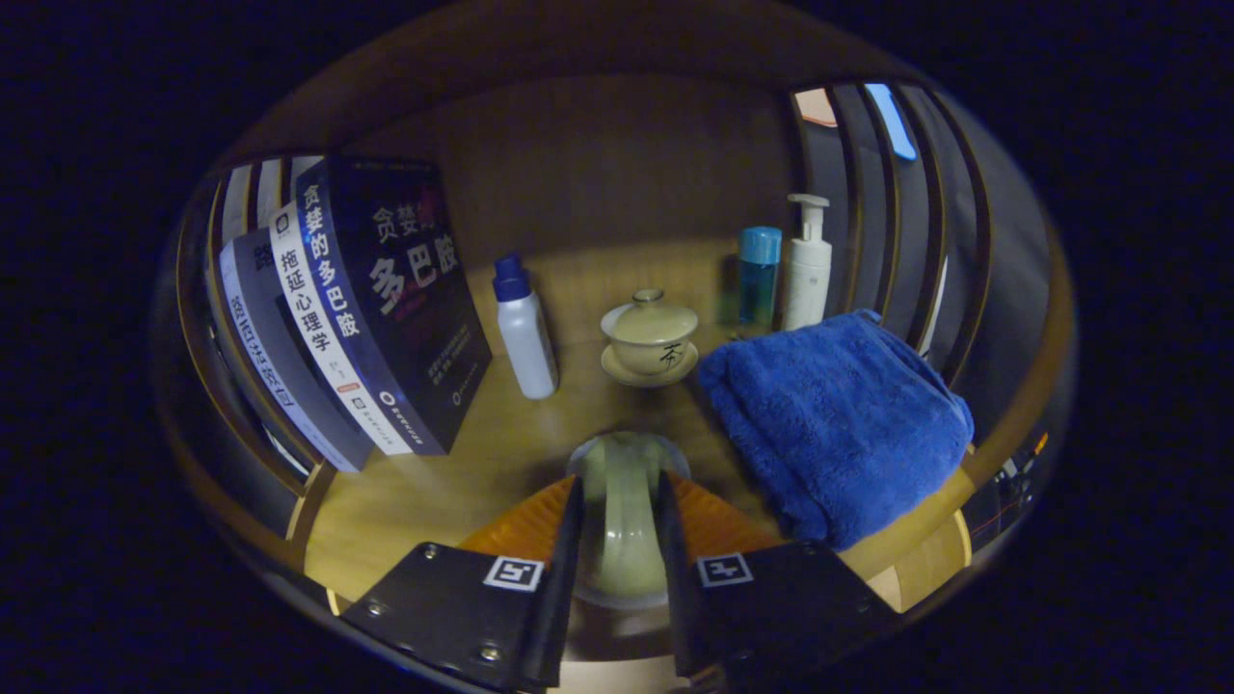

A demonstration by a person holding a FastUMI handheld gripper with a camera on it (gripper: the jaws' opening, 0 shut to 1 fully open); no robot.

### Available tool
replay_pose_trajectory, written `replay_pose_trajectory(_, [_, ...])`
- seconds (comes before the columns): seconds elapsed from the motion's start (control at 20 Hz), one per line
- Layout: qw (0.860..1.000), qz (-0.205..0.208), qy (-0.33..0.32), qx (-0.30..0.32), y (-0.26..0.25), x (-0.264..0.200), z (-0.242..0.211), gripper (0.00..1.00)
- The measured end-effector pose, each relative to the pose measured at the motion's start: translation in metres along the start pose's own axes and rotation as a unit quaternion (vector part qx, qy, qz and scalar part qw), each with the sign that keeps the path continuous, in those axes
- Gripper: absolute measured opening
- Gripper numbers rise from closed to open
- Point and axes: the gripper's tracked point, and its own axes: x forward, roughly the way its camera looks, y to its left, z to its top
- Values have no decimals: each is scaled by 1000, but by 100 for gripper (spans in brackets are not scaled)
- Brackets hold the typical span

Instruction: Pull open the drawer, take out the items inside it, and place them on the countertop above the cabinet.

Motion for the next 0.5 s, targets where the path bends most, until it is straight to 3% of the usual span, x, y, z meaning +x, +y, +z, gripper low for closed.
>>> replay_pose_trajectory(0.1, [1000, 8, -2, -4, 6, -4, -1, 59])
replay_pose_trajectory(0.2, [1000, -19, 0, -20, -3, -13, -6, 89])
replay_pose_trajectory(0.5, [999, -6, -27, -26, 7, -64, 2, 93])
